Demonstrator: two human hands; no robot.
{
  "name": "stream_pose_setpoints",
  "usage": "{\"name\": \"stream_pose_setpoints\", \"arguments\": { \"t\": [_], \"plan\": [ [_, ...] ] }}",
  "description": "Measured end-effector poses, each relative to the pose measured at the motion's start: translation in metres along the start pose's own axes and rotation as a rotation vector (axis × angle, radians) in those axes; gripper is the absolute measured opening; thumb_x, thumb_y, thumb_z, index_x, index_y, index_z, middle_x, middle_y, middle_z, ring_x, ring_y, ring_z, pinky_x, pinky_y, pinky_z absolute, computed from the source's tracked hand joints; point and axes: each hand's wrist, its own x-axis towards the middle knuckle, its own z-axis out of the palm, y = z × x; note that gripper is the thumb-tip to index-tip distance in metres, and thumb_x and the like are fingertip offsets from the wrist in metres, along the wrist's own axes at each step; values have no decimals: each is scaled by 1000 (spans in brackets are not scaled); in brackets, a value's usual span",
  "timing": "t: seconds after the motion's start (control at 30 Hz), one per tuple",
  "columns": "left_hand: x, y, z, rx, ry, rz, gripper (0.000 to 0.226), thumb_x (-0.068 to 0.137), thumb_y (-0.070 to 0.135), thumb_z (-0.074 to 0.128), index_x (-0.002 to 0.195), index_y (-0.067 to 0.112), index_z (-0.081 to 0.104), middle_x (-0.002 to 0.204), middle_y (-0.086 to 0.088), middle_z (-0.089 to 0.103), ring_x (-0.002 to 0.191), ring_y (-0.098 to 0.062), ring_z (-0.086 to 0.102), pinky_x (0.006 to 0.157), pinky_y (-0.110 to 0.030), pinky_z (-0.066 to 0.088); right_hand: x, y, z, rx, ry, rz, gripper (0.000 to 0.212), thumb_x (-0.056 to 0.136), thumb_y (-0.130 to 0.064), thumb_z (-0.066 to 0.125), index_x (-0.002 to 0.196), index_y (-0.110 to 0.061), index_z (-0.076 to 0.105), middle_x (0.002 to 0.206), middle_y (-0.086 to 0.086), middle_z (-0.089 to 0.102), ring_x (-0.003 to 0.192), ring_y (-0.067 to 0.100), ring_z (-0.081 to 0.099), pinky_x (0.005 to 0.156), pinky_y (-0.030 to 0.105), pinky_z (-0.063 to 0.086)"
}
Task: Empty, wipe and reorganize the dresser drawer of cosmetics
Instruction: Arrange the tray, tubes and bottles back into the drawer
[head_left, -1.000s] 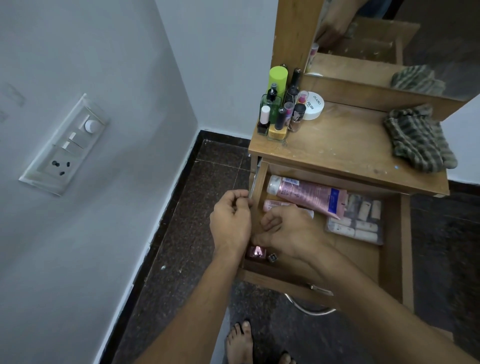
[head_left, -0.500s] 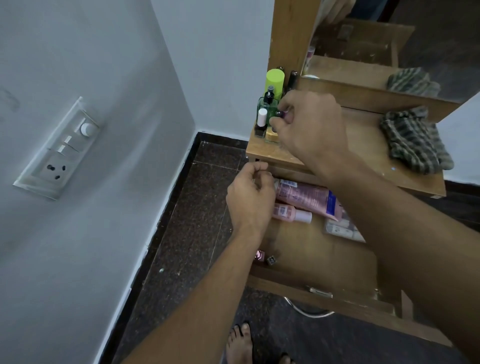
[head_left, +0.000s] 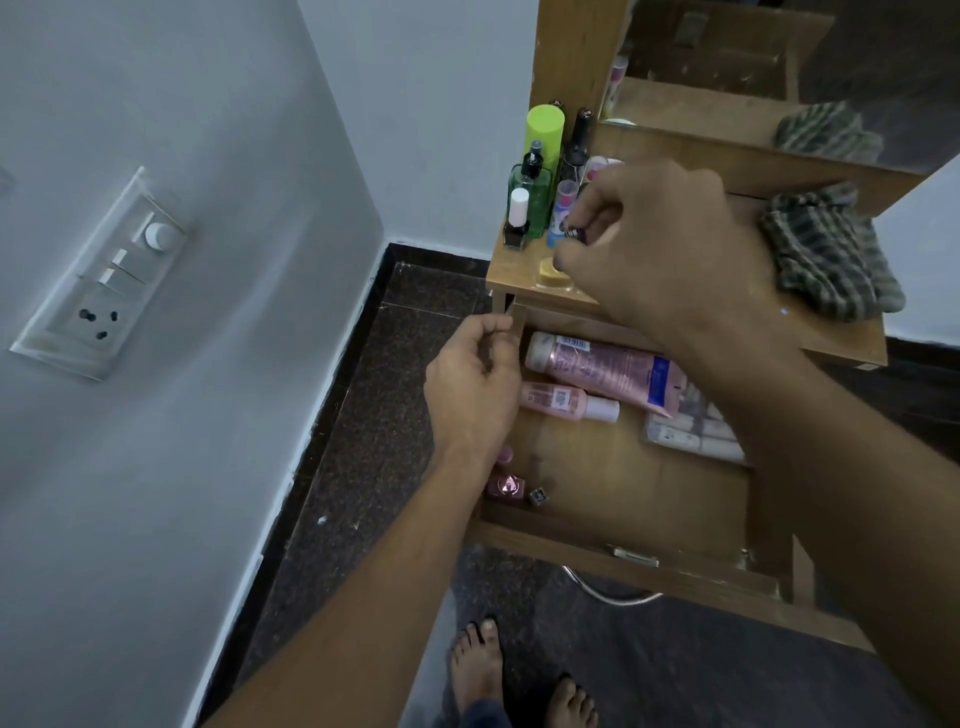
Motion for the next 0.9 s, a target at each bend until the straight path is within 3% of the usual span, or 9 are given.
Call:
{"name": "stream_pose_setpoints", "arguments": {
  "t": [0.07,0.13,0.23,0.3,0.47,0.6,0.7,0.9],
  "plan": [
    [-4,-5,-5,0,-4,-19,16,98,23,59,106,28,73,83,13,73,67,-2,66,60,-20,53,-28,2,-4,30,-8,28,7,77,-26,76,82,-24,73,74,-10,68,68,7,62,57,6,39],
    [-9,-11,-8,8,-43,-58,17,99,22,58,105,27,73,81,10,73,57,-5,65,50,-22,51,-59,5,3,104,-100,77,8,78,-25,80,82,-25,73,73,-12,67,68,4,62,62,15,49],
    [-18,-18,-12,-28,-149,-118,18,102,19,56,104,26,72,87,6,75,48,-26,67,41,-32,54,-98,13,26,131,-186,153,10,78,-26,82,78,-25,73,69,-13,67,65,2,63,61,22,53],
    [-22,-21,-13,-23,-184,-133,19,102,16,56,104,25,73,90,6,75,49,-31,68,43,-37,56,-115,20,41,132,-223,190,10,78,-26,84,78,-26,73,69,-14,67,64,-1,63,62,18,53],
    [-26,-23,-13,-23,-197,-125,25,101,10,52,108,22,73,93,13,75,49,-24,68,45,-35,57,-137,32,69,133,-293,263,13,77,-29,85,78,-30,71,72,-16,67,70,0,63,69,28,60],
    [-26,-25,-12,-46,-186,-153,24,101,11,53,108,22,73,93,16,74,47,-21,66,46,-35,56,-140,34,79,144,-309,280,19,77,-28,85,74,-33,67,72,-17,65,71,1,63,69,28,58],
    [-27,-26,-10,-41,-180,-152,22,101,13,55,107,23,73,92,15,74,48,-19,66,47,-31,54,-144,33,85,126,-343,281,20,77,-29,85,76,-33,66,73,-16,65,70,-1,62,62,19,53],
    [-27,-26,-9,10,-183,-139,23,100,16,55,109,26,72,103,10,75,78,-23,72,74,-47,62,-150,31,89,117,-377,270,16,78,-34,86,84,-28,72,78,-15,67,73,-2,61,57,8,41]
  ]
}}
